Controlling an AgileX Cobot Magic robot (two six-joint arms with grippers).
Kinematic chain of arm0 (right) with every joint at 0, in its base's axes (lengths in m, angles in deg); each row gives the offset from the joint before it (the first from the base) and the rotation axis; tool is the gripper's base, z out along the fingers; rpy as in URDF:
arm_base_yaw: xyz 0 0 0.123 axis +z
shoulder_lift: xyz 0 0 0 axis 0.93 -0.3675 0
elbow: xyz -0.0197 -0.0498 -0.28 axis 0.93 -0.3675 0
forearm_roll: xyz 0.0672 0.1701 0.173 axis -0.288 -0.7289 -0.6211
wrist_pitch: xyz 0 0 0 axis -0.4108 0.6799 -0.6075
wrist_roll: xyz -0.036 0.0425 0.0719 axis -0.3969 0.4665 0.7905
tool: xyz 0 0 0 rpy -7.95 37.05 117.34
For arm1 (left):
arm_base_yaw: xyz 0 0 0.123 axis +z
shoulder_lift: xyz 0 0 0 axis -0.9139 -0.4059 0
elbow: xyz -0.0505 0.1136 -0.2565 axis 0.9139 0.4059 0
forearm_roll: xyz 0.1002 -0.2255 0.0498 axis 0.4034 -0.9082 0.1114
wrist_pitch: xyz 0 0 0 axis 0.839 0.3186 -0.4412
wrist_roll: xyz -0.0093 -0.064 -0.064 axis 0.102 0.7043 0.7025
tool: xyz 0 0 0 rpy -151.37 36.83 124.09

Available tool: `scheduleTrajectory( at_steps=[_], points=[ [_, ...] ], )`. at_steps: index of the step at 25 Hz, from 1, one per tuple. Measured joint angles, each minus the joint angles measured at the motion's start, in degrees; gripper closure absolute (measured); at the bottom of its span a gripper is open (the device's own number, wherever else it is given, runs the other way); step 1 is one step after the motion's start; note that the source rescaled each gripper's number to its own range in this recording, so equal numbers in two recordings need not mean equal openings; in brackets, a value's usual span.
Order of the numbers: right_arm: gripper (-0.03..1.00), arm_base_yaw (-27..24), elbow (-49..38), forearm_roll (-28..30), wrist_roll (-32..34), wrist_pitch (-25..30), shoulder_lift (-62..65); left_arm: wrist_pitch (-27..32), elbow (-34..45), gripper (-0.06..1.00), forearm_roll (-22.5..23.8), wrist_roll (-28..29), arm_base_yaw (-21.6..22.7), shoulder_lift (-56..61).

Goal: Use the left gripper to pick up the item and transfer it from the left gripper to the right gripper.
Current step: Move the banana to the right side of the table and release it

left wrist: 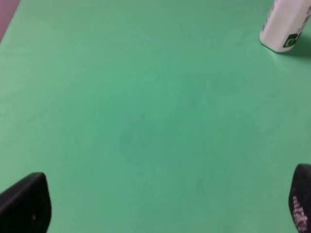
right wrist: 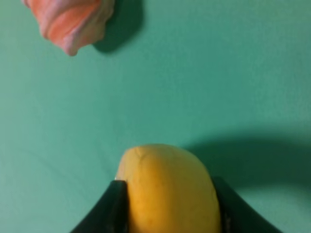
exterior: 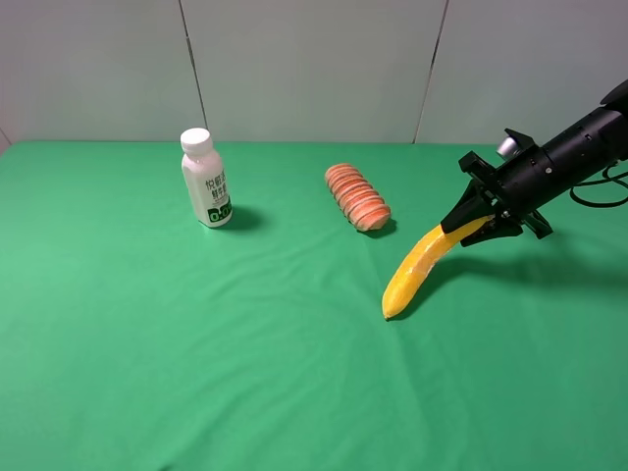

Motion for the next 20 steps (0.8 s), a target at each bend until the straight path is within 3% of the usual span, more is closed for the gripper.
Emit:
scheduleTrajectory(
  at_steps=[11,12,13,15,16,18,20],
  points=[
    [0.96,0.0,0.07,0.38,1.05,0.13,0.0,0.0,0.0,-0.03,0.0,0.0,0.0,0.0],
    [0.92,0.0,0.07,0.55,1.17,0.18,0.0,0.0,0.0,-0.03,0.0,0.0,0.0,0.0],
    [0.77,0.0,0.07,0.72,1.22,0.2,0.0,0.0,0.0,-0.03,0.0,0.0,0.0,0.0],
    [0.32,0.0,0.07,0.96,1.65,0.46,0.0,0.0,0.0,-0.03,0.0,0.0,0.0,0.0],
    [0.19,0.0,0.07,1.09,2.12,0.68,0.0,0.0,0.0,-0.03,0.0,0.0,0.0,0.0],
    [0.05,0.0,0.07,1.8,3.42,0.8,0.0,0.0,0.0,-0.03,0.0,0.0,0.0,0.0],
    [0.0,0.0,0.07,3.13,4.93,0.8,0.0,0.0,0.0,-0.03,0.0,0.0,0.0,0.0]
  ],
)
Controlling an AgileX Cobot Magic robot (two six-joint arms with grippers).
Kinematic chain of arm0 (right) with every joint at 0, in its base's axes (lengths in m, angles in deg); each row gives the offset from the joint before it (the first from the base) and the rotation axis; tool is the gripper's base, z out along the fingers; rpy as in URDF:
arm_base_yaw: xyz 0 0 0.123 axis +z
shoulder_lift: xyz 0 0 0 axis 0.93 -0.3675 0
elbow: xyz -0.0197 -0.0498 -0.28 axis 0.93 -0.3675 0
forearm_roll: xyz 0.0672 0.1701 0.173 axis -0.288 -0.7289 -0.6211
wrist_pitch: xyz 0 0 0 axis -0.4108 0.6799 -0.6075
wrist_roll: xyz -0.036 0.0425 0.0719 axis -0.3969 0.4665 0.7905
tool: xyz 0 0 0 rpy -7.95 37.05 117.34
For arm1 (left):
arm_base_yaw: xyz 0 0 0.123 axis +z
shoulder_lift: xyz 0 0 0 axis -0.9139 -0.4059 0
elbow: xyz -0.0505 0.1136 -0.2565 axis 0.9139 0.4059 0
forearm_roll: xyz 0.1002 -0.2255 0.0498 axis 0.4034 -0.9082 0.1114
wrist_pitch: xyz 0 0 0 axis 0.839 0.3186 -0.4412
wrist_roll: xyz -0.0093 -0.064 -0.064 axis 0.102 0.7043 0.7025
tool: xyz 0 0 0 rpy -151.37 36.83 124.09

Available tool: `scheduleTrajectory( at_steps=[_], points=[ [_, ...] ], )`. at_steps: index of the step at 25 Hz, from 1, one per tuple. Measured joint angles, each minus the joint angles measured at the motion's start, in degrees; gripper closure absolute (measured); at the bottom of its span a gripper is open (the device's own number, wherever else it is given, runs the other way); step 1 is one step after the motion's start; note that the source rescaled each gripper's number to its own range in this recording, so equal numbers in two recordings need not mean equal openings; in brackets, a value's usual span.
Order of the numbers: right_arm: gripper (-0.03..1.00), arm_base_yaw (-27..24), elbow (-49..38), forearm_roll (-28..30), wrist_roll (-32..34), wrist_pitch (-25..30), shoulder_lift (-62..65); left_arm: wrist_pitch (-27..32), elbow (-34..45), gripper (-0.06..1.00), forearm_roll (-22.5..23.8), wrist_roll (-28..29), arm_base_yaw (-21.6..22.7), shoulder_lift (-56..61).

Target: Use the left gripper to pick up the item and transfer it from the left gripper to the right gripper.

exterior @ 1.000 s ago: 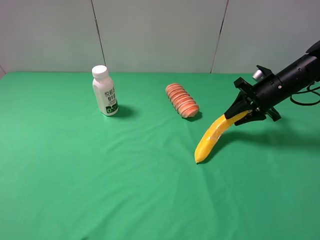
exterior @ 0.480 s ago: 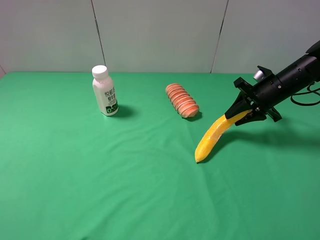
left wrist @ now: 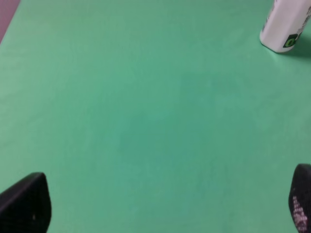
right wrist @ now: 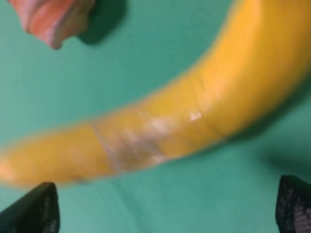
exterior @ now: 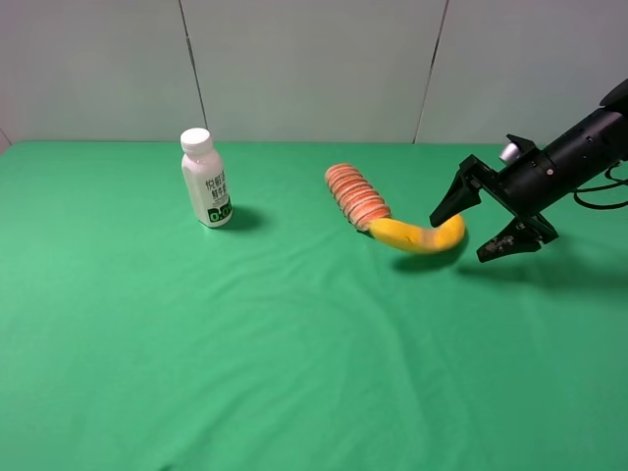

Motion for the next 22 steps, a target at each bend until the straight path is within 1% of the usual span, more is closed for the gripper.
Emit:
scheduleTrajectory(
  at_steps=[4,11,22],
  points=[
    [-0.03,0.0,0.0,1.83,1.46,0.0,0.0,0.0,0.0,-0.03,0.0,0.0,0.0,0.0],
    [-0.03,0.0,0.0,2.13,1.63,0.0,0.41,0.0,0.0,-0.03,0.0,0.0,0.0,0.0],
    [-0.03,0.0,0.17,2.58,2.02,0.36,4.99,0.0,0.0,-0.03,0.0,0.0,0.0,0.0]
  ],
)
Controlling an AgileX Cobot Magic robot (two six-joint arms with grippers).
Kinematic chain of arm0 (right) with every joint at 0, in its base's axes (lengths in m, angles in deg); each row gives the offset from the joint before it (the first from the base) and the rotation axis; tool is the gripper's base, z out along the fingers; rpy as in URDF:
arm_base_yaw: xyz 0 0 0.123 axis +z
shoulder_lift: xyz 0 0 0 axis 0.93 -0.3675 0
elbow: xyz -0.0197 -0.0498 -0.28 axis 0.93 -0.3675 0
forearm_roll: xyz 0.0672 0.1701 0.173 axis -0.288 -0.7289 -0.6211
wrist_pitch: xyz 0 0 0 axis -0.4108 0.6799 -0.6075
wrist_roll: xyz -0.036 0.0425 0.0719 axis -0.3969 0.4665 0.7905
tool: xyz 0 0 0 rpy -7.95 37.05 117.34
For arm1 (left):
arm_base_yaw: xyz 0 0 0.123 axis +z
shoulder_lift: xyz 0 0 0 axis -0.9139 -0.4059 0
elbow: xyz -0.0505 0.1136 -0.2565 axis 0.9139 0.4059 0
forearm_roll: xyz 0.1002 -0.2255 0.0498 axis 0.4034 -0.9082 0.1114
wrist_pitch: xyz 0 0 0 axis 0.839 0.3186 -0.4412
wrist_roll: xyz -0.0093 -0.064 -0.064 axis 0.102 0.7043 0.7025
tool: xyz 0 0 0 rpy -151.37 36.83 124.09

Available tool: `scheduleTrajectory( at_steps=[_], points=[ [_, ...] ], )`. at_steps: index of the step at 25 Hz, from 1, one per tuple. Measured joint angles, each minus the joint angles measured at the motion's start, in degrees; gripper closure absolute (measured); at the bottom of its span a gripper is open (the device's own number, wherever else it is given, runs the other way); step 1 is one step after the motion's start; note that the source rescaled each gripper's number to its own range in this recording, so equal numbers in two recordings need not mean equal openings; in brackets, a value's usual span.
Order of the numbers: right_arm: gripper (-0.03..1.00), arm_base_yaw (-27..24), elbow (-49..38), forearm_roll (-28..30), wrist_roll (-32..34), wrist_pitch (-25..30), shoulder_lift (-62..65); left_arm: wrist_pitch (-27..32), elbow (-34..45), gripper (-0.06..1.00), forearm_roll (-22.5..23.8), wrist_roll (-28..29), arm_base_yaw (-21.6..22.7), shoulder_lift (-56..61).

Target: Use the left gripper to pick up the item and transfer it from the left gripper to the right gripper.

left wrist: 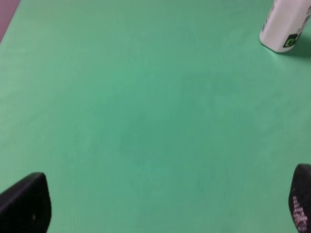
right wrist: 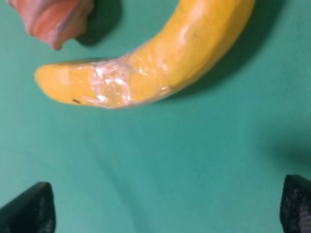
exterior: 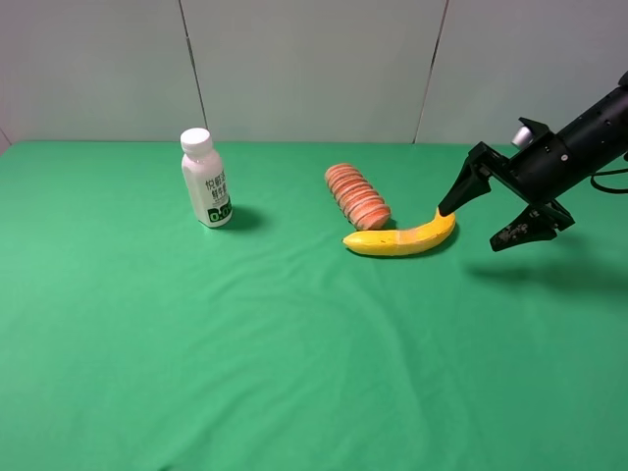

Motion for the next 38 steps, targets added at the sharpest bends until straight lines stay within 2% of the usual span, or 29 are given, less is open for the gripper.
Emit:
scheduleTrajectory(
  at_steps=[19,30,38],
  points=[
    [-0.03,0.0,0.0,2.7,2.24,5.1,19.36,0.0,0.0,-0.03,0.0,0.0,0.0,0.0],
    [-0.03,0.0,0.0,10.53,6.49,8.93,39.17,0.0,0.0,-0.03,0.0,0.0,0.0,0.0],
    [-0.03,0.0,-0.98,14.07,7.66,11.26,53.98,0.0,0.0,-0.03,0.0,0.0,0.0,0.0]
  ],
)
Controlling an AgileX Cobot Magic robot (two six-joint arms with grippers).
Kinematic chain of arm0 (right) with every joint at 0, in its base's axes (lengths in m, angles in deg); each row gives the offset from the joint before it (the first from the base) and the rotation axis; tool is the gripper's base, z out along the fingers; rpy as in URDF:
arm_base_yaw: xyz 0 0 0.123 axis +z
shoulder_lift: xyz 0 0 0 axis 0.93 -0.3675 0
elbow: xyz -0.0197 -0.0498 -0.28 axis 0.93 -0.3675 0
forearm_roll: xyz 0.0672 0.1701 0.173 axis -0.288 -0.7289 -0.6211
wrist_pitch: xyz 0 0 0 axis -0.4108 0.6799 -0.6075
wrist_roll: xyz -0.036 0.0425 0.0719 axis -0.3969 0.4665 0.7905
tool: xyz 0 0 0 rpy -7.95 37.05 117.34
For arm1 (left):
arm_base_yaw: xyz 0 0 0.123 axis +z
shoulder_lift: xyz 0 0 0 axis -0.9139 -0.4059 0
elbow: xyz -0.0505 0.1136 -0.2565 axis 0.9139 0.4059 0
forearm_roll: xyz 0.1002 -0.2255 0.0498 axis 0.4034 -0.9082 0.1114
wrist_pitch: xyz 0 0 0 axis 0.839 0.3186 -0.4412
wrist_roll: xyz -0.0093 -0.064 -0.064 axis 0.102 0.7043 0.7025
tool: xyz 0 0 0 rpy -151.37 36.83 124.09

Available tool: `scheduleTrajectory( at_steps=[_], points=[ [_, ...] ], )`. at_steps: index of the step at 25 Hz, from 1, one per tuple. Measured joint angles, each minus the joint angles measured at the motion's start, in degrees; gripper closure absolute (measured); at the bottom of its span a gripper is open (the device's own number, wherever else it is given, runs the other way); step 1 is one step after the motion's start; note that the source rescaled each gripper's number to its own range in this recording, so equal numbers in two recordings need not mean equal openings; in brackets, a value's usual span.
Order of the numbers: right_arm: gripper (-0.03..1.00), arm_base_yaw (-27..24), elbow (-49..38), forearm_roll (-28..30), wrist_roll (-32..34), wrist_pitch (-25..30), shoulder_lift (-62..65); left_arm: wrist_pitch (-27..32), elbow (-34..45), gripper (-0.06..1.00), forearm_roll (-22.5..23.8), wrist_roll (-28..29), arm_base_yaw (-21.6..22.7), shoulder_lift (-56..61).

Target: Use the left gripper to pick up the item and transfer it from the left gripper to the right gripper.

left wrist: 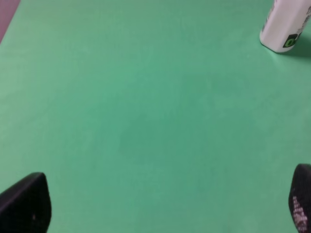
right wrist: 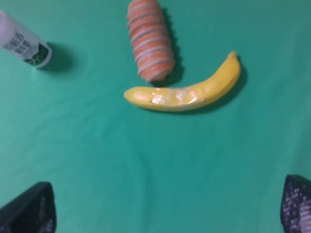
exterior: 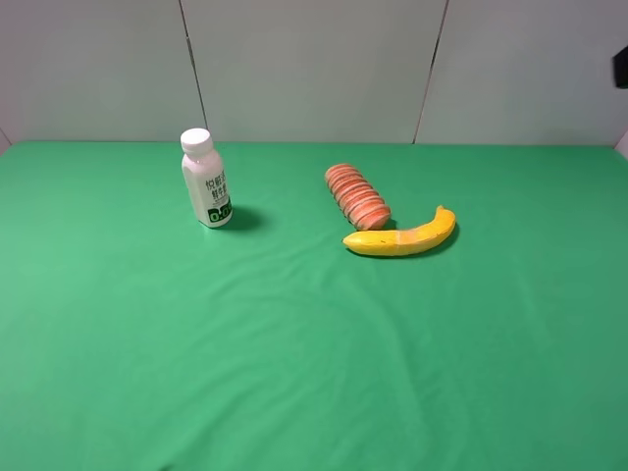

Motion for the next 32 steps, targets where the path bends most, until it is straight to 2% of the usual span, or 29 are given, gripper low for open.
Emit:
scheduleTrajectory(
  at_steps=[12,25,32],
  points=[
    [-0.03,0.0,-7.89,2.84,1.33,0.53,22.36,0.0,0.0,-0.03,0.0,0.0,0.0,0.0],
    [-0.03,0.0,-21.25,11.47,1.33,0.56,39.96,0.0,0.0,-0.03,0.05,0.0,0.0,0.0],
    [-0.03,0.0,-29.99,14.33,1.46,-3.6,46.84,0.0,0.0,-0.03,0.05,0.0,0.0,0.0]
  ],
)
